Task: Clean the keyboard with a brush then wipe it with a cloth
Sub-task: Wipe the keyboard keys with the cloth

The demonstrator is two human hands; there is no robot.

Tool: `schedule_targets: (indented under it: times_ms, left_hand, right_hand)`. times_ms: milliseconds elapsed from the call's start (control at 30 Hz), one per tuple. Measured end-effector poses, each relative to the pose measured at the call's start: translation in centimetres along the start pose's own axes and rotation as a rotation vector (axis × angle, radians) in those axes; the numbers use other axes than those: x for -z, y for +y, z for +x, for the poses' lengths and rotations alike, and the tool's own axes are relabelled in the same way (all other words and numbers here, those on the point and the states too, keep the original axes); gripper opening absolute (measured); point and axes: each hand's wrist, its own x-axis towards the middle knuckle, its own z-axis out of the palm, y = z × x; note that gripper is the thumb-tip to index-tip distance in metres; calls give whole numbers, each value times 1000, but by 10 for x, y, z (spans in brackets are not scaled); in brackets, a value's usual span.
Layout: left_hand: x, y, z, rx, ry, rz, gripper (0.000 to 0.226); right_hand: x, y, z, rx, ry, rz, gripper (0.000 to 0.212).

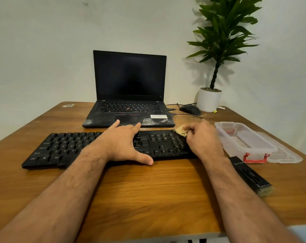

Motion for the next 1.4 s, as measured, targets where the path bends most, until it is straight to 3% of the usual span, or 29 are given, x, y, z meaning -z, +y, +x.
schedule_targets:
  times_ms: [133,200,333,433,533,733,1033,1167,1200,1300,1400]
  left_hand:
    - [0,-1,0,-1,4,5,153]
    - [0,-1,1,-4,-2,5,153]
    - [2,-1,0,-3,-1,1,154]
    - [1,0,1,-4,1,4,149]
    - [1,0,2,-4,-2,19,150]
    - [3,0,6,-24,0,51,153]
    - [7,4,9,-43,-9,66,156]
    - [6,2,9,-47,-13,54,155]
    - [5,1,8,-50,-13,52,155]
    - [4,-1,8,-53,-14,55,154]
    - [3,-1,8,-40,-4,45,155]
  right_hand:
    - [11,-6,-21,173,-162,163,21]
    - [10,-8,-24,215,-216,118,21]
    - [1,-7,-6,66,-127,-31,23]
    - [-2,-7,1,75,-60,29,30]
    - [-6,-11,5,162,-181,-14,30]
    - [-7,-17,15,188,-258,-71,24]
    - [-21,-25,27,143,-131,-87,22]
    - [-16,-18,27,140,47,-29,21]
    - [-12,-15,25,141,41,20,21]
    - [-5,-10,17,162,-184,26,26]
    - [-7,-11,17,150,-190,19,33]
